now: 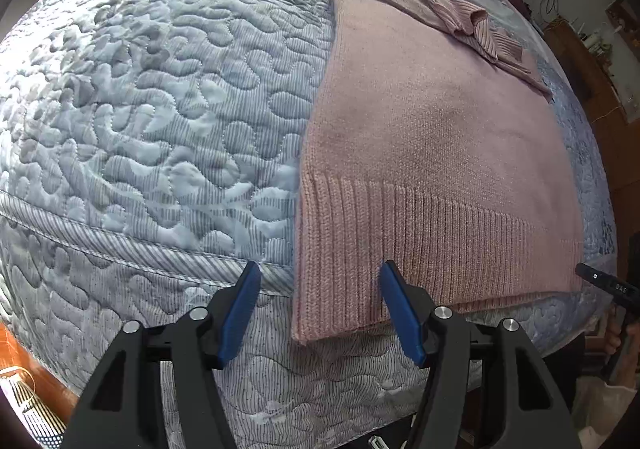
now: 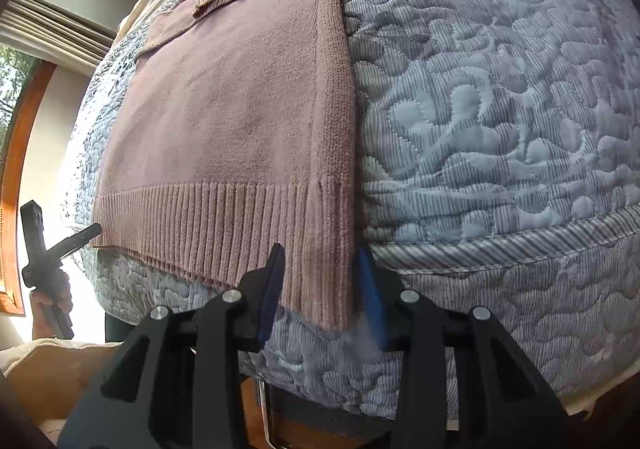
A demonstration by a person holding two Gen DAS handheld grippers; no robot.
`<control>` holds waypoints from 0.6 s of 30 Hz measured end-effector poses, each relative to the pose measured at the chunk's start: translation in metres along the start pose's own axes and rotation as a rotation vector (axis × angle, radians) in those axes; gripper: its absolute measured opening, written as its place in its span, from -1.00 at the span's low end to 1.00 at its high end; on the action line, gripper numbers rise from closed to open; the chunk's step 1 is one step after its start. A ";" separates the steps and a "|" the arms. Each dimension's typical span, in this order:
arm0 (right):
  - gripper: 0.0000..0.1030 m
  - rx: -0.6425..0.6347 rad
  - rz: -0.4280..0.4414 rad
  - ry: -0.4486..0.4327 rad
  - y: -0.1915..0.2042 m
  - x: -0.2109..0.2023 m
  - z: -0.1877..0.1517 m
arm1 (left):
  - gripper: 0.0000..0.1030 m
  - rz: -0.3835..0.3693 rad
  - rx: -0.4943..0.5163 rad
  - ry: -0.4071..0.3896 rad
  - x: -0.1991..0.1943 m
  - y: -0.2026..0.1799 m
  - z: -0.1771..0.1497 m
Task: Fold small clothes
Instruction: 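Grasp the hem corners with both tools and lift them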
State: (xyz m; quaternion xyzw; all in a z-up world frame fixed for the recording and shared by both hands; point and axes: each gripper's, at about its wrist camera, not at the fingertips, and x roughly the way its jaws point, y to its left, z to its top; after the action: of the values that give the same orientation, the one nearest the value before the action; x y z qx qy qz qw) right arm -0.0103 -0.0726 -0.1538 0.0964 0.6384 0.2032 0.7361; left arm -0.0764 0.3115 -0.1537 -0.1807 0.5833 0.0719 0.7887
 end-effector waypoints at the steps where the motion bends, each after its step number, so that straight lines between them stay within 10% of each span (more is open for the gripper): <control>1: -0.36 -0.003 0.002 0.006 0.001 0.002 -0.001 | 0.19 0.001 0.003 0.000 0.001 -0.001 0.000; 5: -0.76 0.004 0.033 0.043 -0.001 0.010 -0.006 | -0.06 -0.026 -0.018 0.005 0.003 -0.001 0.000; 9: -0.82 0.021 0.092 0.035 -0.008 0.002 -0.005 | -0.73 -0.101 -0.063 0.013 0.000 0.001 0.002; 18: -0.83 0.045 0.286 -0.039 -0.007 -0.041 0.023 | -0.81 -0.224 -0.118 -0.041 -0.025 0.000 0.028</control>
State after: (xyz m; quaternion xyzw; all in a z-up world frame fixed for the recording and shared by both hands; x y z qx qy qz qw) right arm 0.0096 -0.0929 -0.1158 0.2068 0.6080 0.2899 0.7096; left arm -0.0594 0.3237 -0.1229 -0.2895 0.5377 0.0212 0.7916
